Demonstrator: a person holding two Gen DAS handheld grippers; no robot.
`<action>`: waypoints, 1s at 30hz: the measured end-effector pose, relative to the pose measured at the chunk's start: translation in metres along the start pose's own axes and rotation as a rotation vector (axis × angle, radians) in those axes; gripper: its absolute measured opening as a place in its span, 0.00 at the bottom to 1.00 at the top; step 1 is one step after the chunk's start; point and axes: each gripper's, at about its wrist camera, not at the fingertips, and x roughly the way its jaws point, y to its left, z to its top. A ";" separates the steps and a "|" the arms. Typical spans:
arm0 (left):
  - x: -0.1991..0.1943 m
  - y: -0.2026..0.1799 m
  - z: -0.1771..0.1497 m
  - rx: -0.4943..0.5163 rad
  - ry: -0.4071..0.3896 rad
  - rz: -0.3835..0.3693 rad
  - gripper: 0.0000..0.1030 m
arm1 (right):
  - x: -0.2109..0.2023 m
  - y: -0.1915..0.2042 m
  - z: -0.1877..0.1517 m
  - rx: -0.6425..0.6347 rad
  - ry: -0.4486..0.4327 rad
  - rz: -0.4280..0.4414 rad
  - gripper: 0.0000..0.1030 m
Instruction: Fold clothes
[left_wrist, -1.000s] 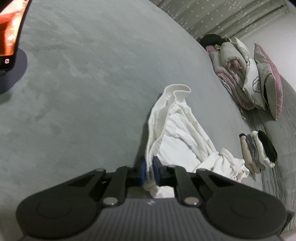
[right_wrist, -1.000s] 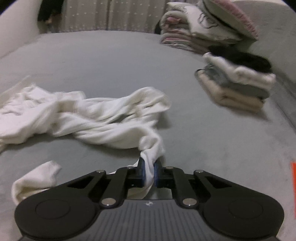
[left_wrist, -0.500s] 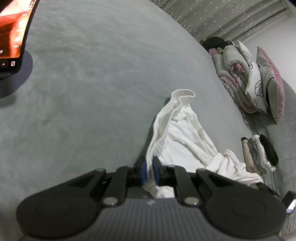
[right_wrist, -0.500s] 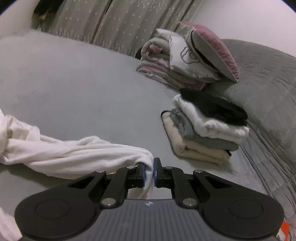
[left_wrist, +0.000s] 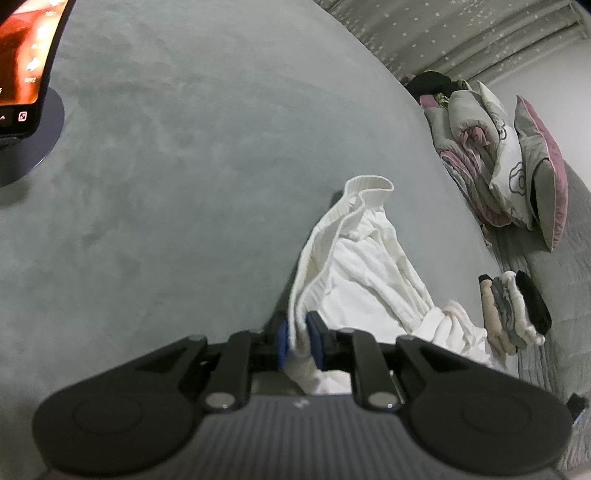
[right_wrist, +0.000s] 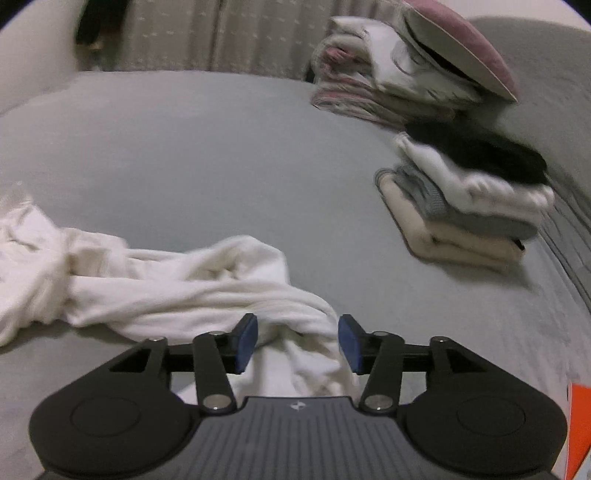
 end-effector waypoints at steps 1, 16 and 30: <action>0.000 -0.001 0.000 0.002 -0.001 0.000 0.16 | -0.004 0.004 0.002 -0.009 -0.010 0.018 0.51; -0.001 -0.006 0.000 0.036 -0.023 -0.008 0.33 | 0.016 0.053 0.035 0.028 -0.034 0.173 0.52; -0.018 -0.034 -0.002 0.088 -0.076 0.030 0.45 | 0.050 0.081 0.041 0.068 0.025 0.315 0.09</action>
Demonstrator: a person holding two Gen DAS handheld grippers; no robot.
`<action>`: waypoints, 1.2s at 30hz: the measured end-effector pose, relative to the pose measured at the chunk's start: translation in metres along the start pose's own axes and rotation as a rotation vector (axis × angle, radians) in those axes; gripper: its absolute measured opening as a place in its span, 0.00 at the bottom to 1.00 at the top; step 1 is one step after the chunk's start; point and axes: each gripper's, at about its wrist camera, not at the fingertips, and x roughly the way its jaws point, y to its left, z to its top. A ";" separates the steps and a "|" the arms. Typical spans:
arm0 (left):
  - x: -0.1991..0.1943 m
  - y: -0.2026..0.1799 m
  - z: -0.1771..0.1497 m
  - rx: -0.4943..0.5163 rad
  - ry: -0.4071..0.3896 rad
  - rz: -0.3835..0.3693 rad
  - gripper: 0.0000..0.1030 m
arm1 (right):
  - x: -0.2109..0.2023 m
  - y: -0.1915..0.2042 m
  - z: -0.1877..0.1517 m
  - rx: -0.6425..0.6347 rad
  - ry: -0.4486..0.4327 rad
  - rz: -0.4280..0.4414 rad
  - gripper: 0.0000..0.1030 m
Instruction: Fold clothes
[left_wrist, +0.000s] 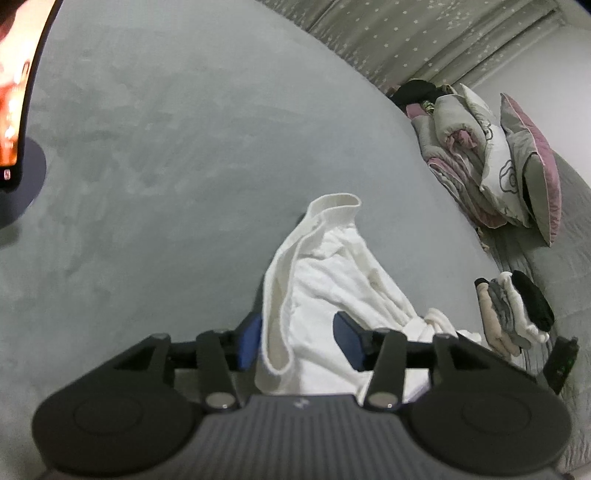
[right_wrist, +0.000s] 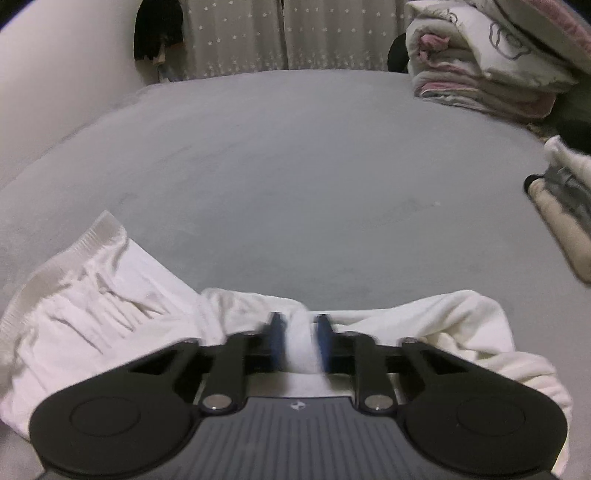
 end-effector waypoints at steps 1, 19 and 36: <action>-0.003 -0.003 0.000 0.007 -0.004 0.004 0.45 | -0.002 0.000 0.002 0.010 -0.005 0.002 0.09; -0.035 -0.027 -0.027 0.097 -0.019 -0.074 0.48 | -0.148 0.022 0.002 -0.072 -0.290 0.038 0.08; -0.031 -0.017 -0.033 0.097 0.031 -0.059 0.48 | -0.176 0.012 -0.104 -0.056 -0.116 0.086 0.08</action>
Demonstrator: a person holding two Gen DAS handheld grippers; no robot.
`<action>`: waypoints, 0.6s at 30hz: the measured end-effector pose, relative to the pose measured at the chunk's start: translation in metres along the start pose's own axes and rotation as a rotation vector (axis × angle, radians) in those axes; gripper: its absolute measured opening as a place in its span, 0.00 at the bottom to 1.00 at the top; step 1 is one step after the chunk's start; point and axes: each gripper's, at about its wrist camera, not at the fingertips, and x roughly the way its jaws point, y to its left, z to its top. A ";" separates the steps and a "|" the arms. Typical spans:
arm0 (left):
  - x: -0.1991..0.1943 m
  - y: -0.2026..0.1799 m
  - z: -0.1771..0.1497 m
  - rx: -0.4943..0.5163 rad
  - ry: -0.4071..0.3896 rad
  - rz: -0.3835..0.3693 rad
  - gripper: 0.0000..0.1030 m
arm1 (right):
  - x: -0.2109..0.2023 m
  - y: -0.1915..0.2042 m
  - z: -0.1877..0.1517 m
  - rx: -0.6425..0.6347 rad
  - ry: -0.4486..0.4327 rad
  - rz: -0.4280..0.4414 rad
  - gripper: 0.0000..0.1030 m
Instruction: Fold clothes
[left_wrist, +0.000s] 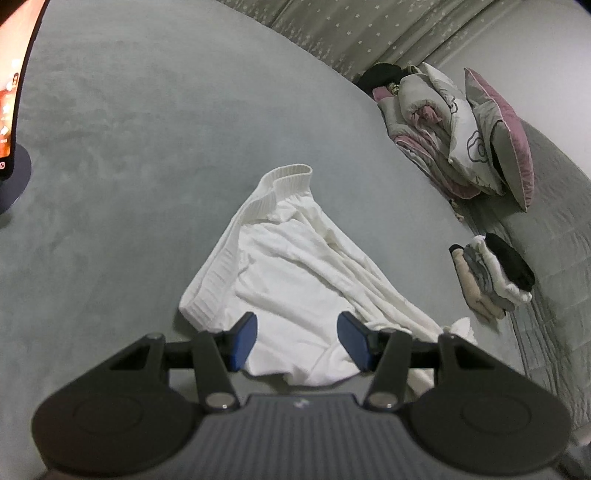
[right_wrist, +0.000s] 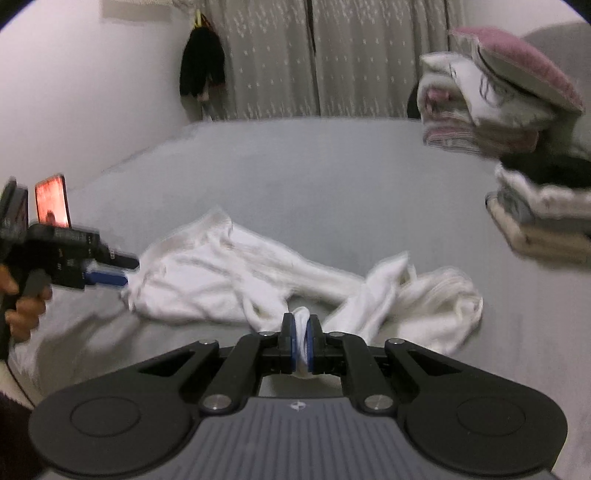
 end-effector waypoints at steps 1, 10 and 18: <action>0.001 0.000 0.000 0.000 0.003 0.003 0.48 | 0.001 0.000 -0.008 0.004 0.019 -0.001 0.08; 0.007 0.008 0.003 -0.013 -0.003 0.056 0.48 | 0.028 -0.020 -0.048 0.048 0.213 -0.054 0.08; 0.004 0.022 0.007 -0.042 -0.038 0.083 0.48 | 0.021 -0.024 -0.020 0.050 0.170 -0.008 0.31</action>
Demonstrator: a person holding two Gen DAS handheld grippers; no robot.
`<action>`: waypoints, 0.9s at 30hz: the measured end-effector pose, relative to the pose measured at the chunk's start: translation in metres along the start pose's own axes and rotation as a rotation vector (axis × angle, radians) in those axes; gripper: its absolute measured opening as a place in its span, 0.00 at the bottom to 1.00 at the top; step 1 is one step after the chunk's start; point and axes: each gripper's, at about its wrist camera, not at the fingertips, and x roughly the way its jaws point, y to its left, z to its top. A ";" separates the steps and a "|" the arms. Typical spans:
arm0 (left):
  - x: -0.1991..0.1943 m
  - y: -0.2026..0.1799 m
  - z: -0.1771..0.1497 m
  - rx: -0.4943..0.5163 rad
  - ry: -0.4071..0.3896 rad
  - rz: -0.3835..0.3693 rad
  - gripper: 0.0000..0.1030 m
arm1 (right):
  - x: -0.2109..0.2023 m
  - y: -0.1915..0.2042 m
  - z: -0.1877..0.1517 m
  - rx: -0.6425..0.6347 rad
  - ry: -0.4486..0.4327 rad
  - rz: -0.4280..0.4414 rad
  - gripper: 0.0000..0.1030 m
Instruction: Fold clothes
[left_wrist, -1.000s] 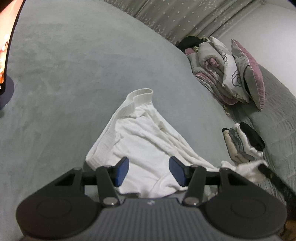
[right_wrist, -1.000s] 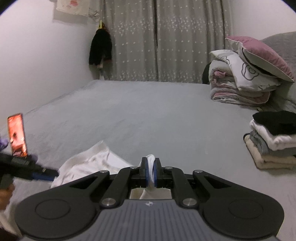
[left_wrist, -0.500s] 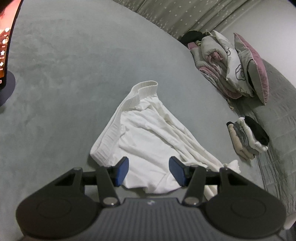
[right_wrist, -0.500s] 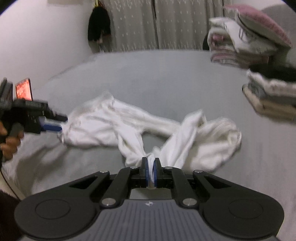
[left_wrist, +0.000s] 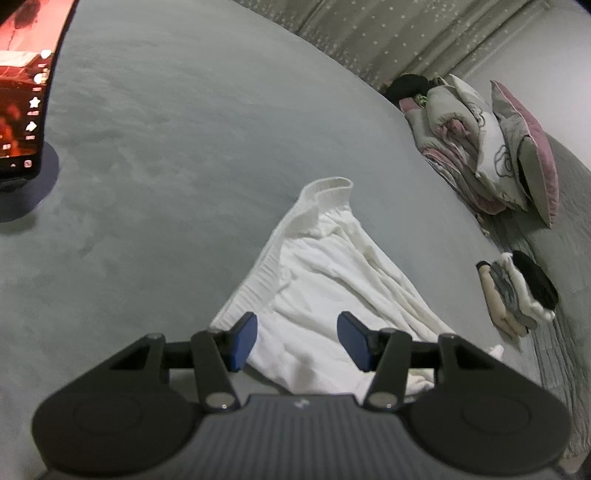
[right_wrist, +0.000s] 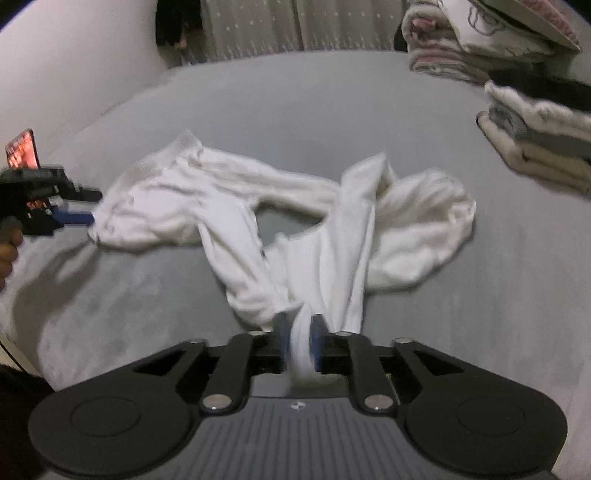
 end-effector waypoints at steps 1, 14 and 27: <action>0.000 0.001 0.001 0.001 -0.004 0.008 0.48 | 0.000 0.002 0.006 -0.001 -0.014 0.007 0.36; -0.006 0.015 0.001 -0.004 0.026 0.007 0.48 | 0.050 0.036 0.097 -0.070 -0.083 0.074 0.37; 0.004 0.056 -0.008 -0.185 0.115 -0.127 0.43 | 0.154 0.081 0.163 -0.117 -0.016 0.141 0.43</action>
